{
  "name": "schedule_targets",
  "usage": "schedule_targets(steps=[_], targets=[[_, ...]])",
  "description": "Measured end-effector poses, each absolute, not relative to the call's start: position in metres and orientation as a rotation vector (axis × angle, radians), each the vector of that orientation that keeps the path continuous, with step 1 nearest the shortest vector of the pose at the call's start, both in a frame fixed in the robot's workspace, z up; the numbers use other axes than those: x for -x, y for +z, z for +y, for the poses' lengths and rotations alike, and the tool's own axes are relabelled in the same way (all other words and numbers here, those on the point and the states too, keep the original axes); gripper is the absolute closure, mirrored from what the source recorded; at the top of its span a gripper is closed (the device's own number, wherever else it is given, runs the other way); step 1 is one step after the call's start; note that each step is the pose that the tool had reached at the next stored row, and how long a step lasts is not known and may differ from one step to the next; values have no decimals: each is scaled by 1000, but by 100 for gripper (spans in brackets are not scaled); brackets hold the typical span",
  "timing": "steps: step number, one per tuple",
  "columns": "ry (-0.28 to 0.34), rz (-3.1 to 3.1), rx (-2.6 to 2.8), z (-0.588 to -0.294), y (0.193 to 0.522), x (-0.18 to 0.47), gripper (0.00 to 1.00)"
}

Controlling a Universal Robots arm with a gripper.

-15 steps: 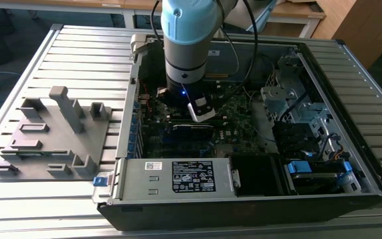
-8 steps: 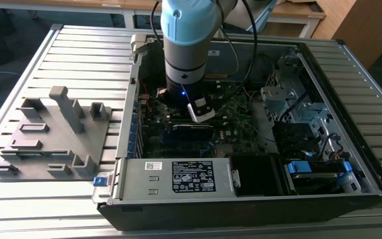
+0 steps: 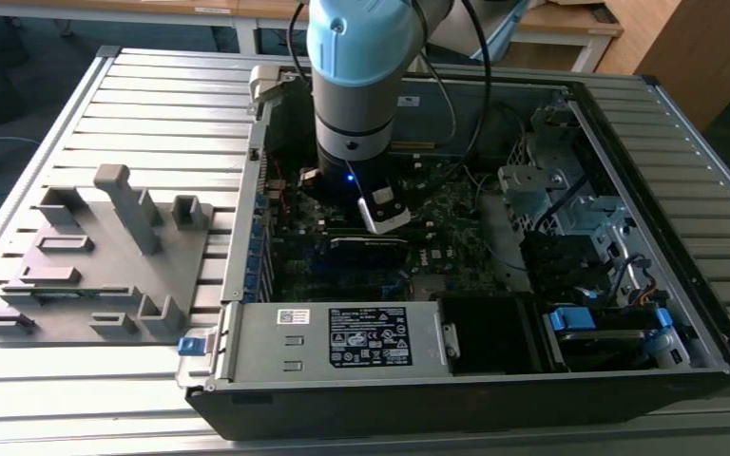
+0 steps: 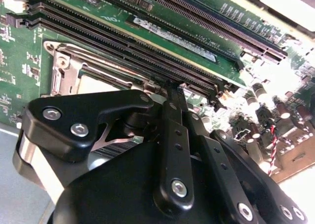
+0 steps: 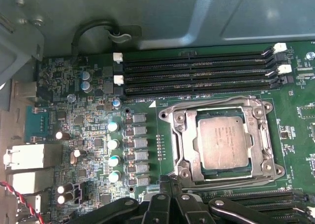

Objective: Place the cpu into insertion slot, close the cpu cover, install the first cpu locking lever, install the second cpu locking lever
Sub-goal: 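Install the second cpu locking lever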

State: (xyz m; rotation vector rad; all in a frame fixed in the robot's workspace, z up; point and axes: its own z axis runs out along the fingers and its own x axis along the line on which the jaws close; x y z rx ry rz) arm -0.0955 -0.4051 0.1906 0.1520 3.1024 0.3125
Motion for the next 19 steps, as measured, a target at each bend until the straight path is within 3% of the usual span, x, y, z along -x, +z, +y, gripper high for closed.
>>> schedule_targets(steps=[19], targets=[[308,3103,-152,-405,214,95,90]])
